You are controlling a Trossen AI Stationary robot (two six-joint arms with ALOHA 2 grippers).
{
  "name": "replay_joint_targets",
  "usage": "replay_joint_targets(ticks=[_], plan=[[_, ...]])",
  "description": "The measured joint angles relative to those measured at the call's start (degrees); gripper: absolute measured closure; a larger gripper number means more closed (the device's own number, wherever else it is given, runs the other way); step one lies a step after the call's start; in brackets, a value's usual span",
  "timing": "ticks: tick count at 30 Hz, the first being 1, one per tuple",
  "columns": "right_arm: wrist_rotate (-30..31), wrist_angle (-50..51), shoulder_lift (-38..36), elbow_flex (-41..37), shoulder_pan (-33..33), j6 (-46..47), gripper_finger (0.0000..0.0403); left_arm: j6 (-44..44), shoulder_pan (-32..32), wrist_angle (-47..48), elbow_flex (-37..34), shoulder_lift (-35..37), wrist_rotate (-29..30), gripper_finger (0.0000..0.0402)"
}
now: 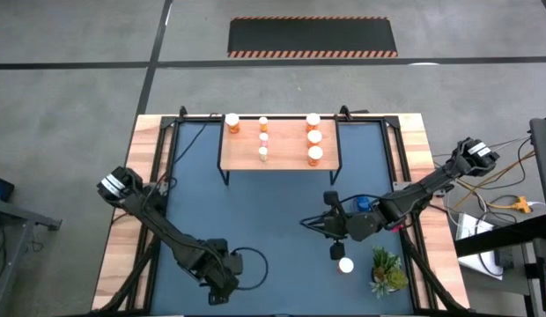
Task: Pick and place medicine bottles onto shelf by color
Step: Put the small pill bottle on the shelf
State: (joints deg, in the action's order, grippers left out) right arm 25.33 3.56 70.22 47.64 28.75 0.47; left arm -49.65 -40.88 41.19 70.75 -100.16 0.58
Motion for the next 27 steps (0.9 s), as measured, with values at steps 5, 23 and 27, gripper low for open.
replay_joint_targets(ticks=[5,23,27], plan=[[0.06,-0.01,0.02,-0.05,0.0,0.0,0.0394,-1.01,-0.17,-0.86,-0.14,0.0,0.07,0.0132],[0.21,0.01,0.04,-0.09,0.0,-0.52,0.0394,-1.52,-0.63,-1.73,-0.18,-3.41,-0.19,0.0163],[0.24,0.0,0.04,-0.09,0.0,-0.54,0.0394,-1.55,-0.63,-1.75,-0.18,-2.91,-0.24,0.0205]])
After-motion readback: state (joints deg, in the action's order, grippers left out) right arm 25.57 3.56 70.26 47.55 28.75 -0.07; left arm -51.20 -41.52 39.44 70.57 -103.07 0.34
